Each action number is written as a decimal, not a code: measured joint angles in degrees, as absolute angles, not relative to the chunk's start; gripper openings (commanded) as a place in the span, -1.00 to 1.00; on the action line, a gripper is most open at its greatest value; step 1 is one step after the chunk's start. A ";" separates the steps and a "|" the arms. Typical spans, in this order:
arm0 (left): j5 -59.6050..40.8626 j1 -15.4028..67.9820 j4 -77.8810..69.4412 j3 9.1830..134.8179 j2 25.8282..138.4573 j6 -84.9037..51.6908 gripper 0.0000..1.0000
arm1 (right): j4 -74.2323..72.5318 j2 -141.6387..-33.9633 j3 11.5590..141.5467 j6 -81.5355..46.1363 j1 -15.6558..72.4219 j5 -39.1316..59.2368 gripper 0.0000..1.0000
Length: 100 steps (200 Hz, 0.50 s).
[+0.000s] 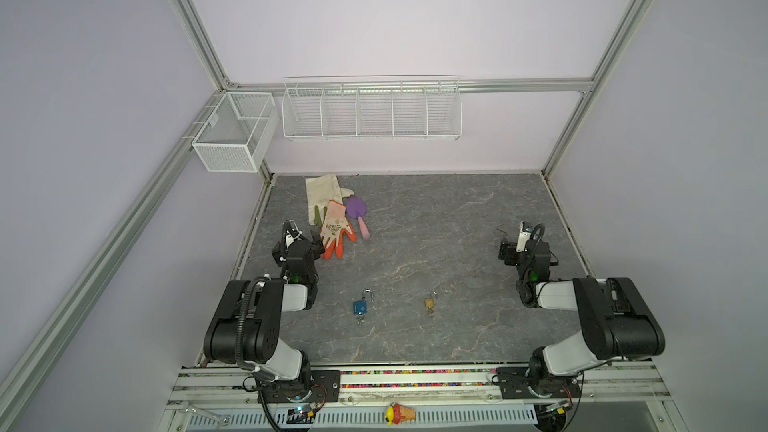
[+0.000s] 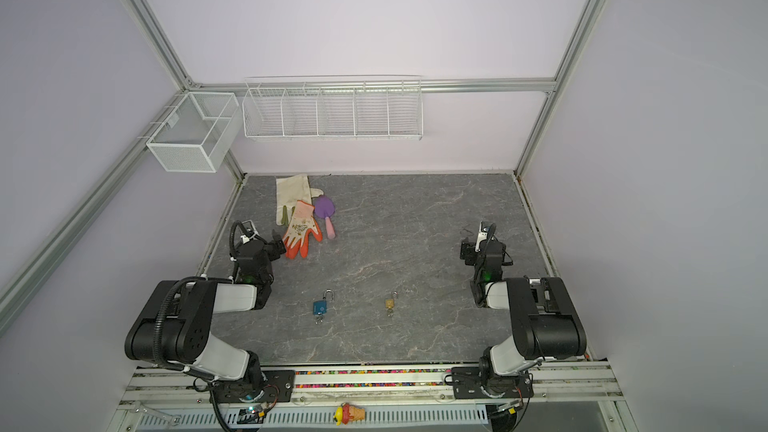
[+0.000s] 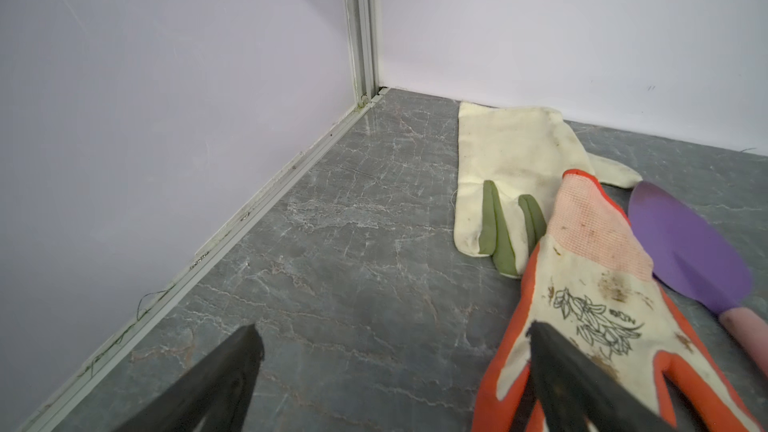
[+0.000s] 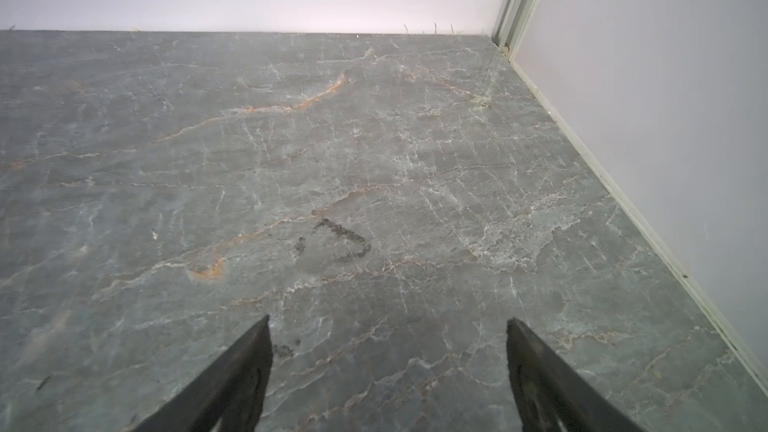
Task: Unlock with the key
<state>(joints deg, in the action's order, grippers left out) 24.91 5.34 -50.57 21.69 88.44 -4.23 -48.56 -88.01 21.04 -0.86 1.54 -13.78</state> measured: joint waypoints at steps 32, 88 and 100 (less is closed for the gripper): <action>24.49 5.30 -51.22 21.67 88.55 -4.03 0.99 | -48.86 -87.99 21.10 -0.80 1.54 -13.63 0.77; 24.12 5.30 -52.25 21.67 88.58 -3.84 0.99 | -48.90 -87.99 21.10 -0.80 1.54 -13.63 0.77; 24.12 5.30 -52.42 21.67 88.58 -3.84 0.98 | -48.90 -87.99 21.12 -0.80 1.54 -13.61 0.78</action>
<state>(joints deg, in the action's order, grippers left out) 24.12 5.30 -52.42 21.67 88.58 -3.84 -48.90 -87.99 21.12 -0.80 1.54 -13.61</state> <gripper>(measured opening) 0.993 0.887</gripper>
